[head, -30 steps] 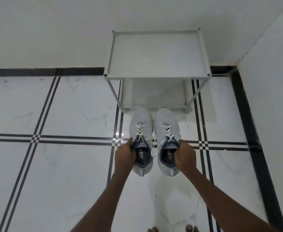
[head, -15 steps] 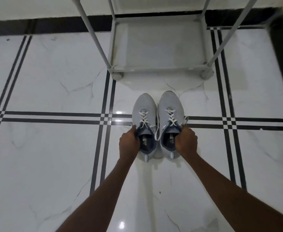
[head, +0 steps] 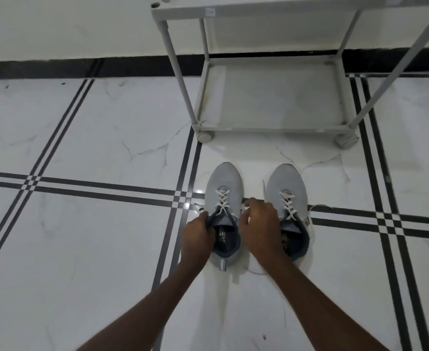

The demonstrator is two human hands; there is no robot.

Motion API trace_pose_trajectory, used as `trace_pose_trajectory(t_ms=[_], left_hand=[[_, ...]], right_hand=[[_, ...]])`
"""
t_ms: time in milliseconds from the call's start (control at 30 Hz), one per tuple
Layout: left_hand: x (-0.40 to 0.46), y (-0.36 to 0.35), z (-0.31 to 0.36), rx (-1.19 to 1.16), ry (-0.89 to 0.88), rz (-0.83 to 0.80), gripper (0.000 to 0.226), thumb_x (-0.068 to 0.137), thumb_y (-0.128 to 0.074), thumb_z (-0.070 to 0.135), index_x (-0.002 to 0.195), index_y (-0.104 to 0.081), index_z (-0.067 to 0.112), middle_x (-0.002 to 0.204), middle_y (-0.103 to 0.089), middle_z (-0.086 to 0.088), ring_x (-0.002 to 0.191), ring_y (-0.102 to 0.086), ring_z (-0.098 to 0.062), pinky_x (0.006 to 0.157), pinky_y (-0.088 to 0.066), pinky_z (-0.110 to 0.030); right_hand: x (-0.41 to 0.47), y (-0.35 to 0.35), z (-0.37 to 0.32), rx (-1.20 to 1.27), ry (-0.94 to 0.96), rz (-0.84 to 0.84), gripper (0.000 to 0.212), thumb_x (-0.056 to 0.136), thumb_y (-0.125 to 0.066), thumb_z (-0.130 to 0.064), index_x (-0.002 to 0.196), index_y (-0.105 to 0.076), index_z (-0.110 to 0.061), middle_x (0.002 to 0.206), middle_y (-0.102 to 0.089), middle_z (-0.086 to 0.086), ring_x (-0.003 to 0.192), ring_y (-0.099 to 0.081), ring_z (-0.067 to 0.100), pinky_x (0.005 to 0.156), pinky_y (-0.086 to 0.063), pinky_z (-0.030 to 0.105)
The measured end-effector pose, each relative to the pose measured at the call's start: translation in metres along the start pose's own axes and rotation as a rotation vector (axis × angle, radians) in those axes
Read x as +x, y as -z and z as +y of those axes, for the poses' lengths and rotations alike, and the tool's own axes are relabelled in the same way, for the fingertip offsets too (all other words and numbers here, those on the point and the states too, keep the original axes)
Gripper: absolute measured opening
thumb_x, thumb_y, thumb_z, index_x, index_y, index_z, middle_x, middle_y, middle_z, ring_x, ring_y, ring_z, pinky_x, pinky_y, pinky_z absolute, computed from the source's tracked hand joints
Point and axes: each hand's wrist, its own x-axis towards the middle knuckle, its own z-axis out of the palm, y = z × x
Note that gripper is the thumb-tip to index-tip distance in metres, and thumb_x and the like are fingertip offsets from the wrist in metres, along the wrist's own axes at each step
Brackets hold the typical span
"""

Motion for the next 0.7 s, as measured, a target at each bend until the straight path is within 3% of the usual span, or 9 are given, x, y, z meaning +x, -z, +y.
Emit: trace_pose_trajectory(t_ms=[67,167,267,433,567,700], left_hand=[[0.005,0.006,-0.007,0.000,-0.009,0.031,0.023,0.082,-0.056,0.006,0.102,-0.067,0.011,0.081,-0.072,-0.006,0.067,-0.061,-0.018,0.058,-0.047,-0.025],[0.011,0.016,-0.017,0.057,0.014,0.024,0.013,0.080,-0.059,0.015,0.090,-0.067,0.010,0.075,-0.069,-0.005,0.067,-0.063,-0.022,0.057,-0.046,-0.027],[0.019,0.029,-0.026,0.119,0.056,-0.011,0.015,0.081,-0.063,0.023,0.072,-0.061,0.011,0.060,-0.057,0.003,0.056,-0.055,-0.017,0.047,-0.031,-0.018],[0.029,0.046,-0.033,0.075,0.074,-0.239,0.032,0.086,-0.061,0.025,0.064,-0.068,0.003,0.054,-0.071,-0.010,0.046,-0.069,-0.017,0.051,-0.053,-0.017],[0.022,0.051,-0.036,0.100,0.111,-0.258,0.028,0.083,-0.060,0.020,0.073,-0.070,-0.004,0.055,-0.071,-0.012,0.047,-0.070,-0.018,0.063,-0.061,-0.028],[0.020,0.051,-0.033,0.113,0.126,-0.265,0.029,0.083,-0.059,0.021,0.078,-0.070,-0.005,0.056,-0.072,-0.013,0.050,-0.071,-0.020,0.069,-0.062,-0.031]], right_hand=[[0.001,-0.016,-0.004,0.020,0.031,-0.187,0.025,0.085,-0.054,-0.024,0.102,-0.063,-0.007,0.089,-0.069,0.015,0.087,-0.063,0.036,0.072,-0.051,0.038],[0.007,-0.034,-0.008,0.087,0.073,-0.265,0.021,0.085,-0.060,-0.028,0.093,-0.061,-0.009,0.089,-0.068,0.012,0.087,-0.062,0.031,0.071,-0.050,0.035],[0.019,-0.043,-0.015,0.222,-0.018,-0.365,0.021,0.080,-0.071,-0.029,0.087,-0.060,-0.012,0.085,-0.068,0.005,0.081,-0.062,0.025,0.068,-0.048,0.031],[0.036,-0.048,-0.009,0.100,-0.009,-0.450,0.035,0.077,-0.071,-0.048,0.078,-0.060,-0.015,0.079,-0.067,0.002,0.077,-0.062,0.023,0.068,-0.049,0.033],[0.041,-0.031,-0.002,0.000,0.004,-0.581,0.055,0.074,-0.067,-0.065,0.054,-0.051,-0.017,0.052,-0.052,-0.001,0.053,-0.054,0.017,0.051,-0.035,0.027],[0.051,-0.010,0.003,-0.056,-0.174,-0.846,0.041,0.079,-0.074,-0.045,0.066,-0.064,-0.008,0.057,-0.063,0.005,0.042,-0.054,0.016,0.045,-0.046,0.023]])
